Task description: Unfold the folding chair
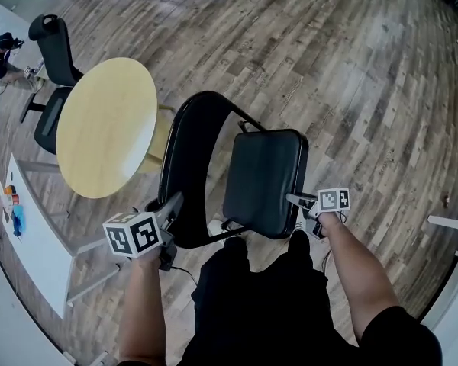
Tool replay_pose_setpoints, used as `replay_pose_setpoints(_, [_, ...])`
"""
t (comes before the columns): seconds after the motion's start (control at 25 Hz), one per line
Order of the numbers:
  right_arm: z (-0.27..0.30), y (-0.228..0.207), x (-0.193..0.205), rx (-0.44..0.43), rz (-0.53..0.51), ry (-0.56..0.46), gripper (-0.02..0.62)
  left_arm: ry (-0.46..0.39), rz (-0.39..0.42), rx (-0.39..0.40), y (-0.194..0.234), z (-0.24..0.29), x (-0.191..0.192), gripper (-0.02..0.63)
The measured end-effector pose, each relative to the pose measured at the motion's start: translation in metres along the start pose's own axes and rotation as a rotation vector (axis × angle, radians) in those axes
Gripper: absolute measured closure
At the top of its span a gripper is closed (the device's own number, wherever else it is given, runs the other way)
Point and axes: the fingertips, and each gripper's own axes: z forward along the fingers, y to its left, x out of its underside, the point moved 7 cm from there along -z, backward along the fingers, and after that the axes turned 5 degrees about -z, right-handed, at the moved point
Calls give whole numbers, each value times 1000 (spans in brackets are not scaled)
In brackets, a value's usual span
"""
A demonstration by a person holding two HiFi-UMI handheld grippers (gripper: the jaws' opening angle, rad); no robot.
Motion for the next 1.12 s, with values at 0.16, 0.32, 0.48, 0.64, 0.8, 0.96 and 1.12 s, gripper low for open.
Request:
replay_pose_setpoints(0.16, [-2,-7,0,-15,8,-56,396,40,40,28,6,2,-5,517])
replay_pose_setpoints(0.32, [-7,-25,6,-31,14,-90,396,77,48,14,17,9,-3,512])
replay_pose_setpoints(0.48, [-15,-50,19,-64,36,-112,396,49,26,-15,26,16,4,509])
replay_pose_setpoints(0.64, [-24,-79,23,-101,48,-108,396,20,-5,-39,29,25,13,505])
replay_pose_setpoints(0.8, [-31,-108,27,-129,62,-85,396,6,-1,-46,27,36,21,503])
replay_pose_setpoints(0.96, [-39,-133,35,-126,87,-83,394,2,3,-50,21,43,31,502])
replay_pose_setpoints(1.12, [-50,-158,36,-135,93,-98,391,-13,18,-72,5,52,37,500])
